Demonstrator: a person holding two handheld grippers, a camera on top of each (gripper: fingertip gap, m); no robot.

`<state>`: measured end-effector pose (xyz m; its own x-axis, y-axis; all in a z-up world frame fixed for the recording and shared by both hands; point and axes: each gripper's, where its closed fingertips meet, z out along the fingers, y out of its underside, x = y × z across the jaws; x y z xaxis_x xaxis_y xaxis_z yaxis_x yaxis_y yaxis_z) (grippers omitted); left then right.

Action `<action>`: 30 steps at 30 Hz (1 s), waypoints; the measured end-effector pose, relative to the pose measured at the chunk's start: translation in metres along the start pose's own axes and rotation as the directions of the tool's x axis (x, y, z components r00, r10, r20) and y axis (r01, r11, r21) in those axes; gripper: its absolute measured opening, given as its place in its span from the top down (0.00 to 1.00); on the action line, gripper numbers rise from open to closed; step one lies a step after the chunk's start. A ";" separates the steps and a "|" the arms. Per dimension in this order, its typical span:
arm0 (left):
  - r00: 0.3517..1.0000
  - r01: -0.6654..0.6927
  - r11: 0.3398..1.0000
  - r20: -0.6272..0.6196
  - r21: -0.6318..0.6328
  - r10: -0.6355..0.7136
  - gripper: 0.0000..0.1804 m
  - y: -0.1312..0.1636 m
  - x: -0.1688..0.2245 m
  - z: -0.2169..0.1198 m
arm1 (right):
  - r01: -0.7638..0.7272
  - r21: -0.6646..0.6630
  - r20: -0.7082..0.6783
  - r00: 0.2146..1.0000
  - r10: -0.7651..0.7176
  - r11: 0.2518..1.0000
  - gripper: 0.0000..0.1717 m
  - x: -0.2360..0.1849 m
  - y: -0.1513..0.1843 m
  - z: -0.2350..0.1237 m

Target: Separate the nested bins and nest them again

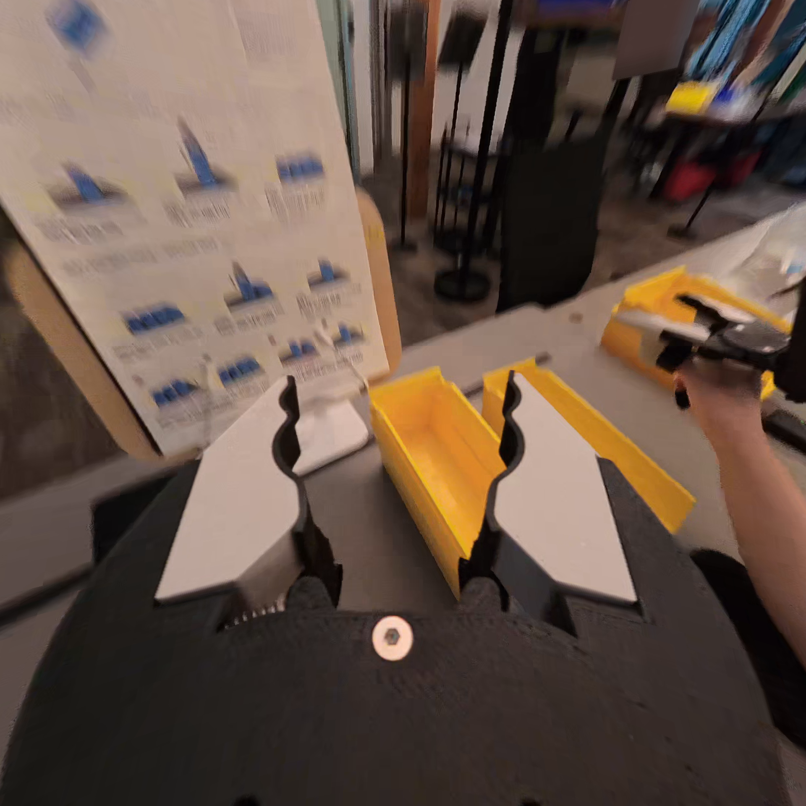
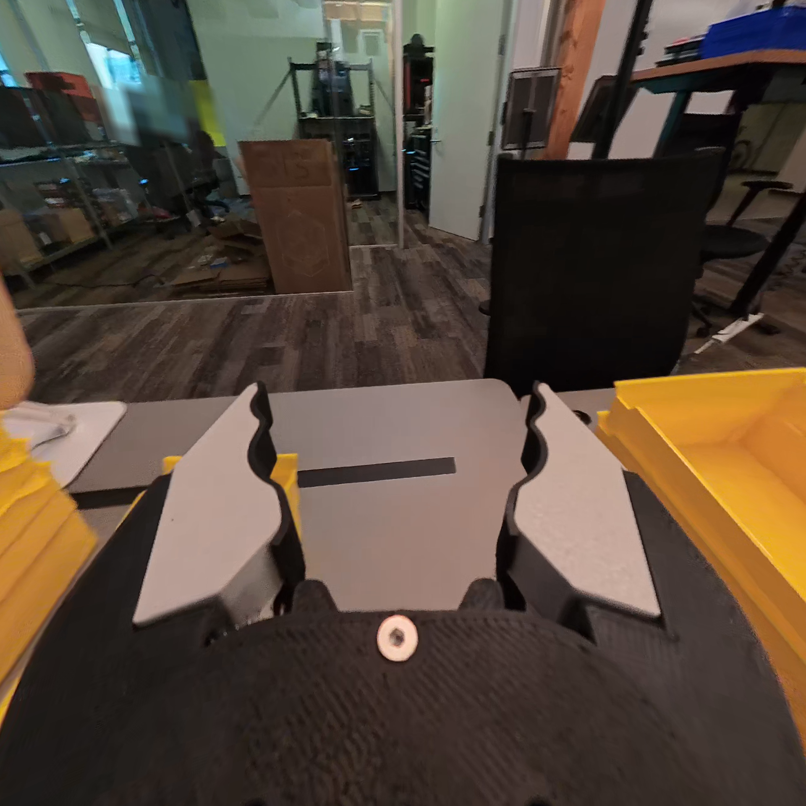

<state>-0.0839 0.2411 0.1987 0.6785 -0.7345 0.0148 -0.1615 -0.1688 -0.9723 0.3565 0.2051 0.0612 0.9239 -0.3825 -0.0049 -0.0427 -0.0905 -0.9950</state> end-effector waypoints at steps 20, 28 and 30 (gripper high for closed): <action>0.998 -0.024 0.926 -0.048 0.377 0.046 0.51 0.020 -0.069 -0.096 | 0.245 -0.738 0.299 0.954 -0.021 0.629 0.13 -0.129 0.045 -0.061; 0.987 -0.004 0.937 -0.150 0.349 0.060 0.52 0.026 -0.050 -0.085 | 0.201 -0.868 0.212 0.977 -0.026 0.454 0.13 -0.141 0.135 -0.060; 0.983 0.003 0.940 -0.176 0.340 0.061 0.52 0.028 -0.047 -0.083 | 0.210 -0.885 0.199 0.978 -0.070 0.417 0.13 -0.133 0.150 -0.061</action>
<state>-0.1798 0.2161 0.1896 0.5308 -0.8475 -0.0037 0.0935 0.0629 -0.9936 0.2043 0.1866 -0.0810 0.9818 -0.1848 0.0447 -0.1604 -0.9313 -0.3271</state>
